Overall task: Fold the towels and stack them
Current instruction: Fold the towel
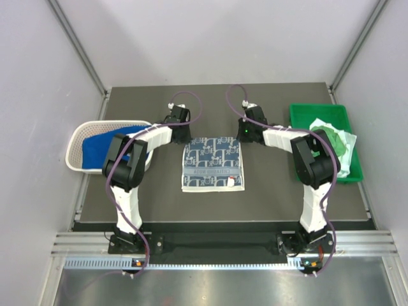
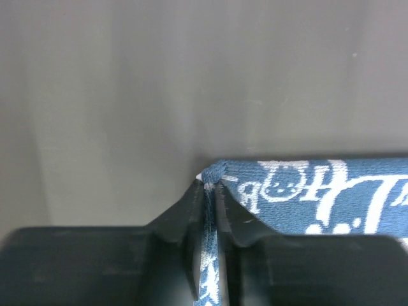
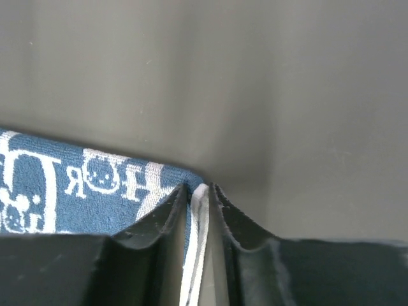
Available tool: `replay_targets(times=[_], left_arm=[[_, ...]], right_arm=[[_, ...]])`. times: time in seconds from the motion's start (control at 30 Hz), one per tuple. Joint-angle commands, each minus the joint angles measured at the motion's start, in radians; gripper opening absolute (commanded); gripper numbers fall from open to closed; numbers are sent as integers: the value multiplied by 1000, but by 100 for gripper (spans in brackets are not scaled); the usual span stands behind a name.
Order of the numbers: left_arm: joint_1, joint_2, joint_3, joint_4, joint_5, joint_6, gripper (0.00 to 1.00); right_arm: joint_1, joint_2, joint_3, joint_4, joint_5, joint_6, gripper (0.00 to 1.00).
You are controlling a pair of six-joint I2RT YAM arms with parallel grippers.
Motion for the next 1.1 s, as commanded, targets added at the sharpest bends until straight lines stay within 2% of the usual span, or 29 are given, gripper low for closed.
replay_targets(times=[0.0, 0.17, 0.53, 0.7, 0.83, 1.07], left_arm=[[4, 19, -31, 58, 25, -8, 11], [6, -7, -51, 148, 16, -9, 0], [4, -69, -104, 492, 39, 14, 0], [4, -138, -222, 757, 112, 75, 0], [4, -214, -376, 933, 129, 95, 0], [4, -318, -514, 968, 194, 60, 0]], right_arm=[[7, 15, 14, -11, 18, -16, 14], [-24, 8, 17, 32, -21, -26, 3], [-87, -38, 63, 128, -87, -42, 2], [-91, -106, 13, 193, -100, -49, 2], [-88, -176, -70, 231, -113, -38, 2], [-81, -332, -240, 291, -141, 2, 2]])
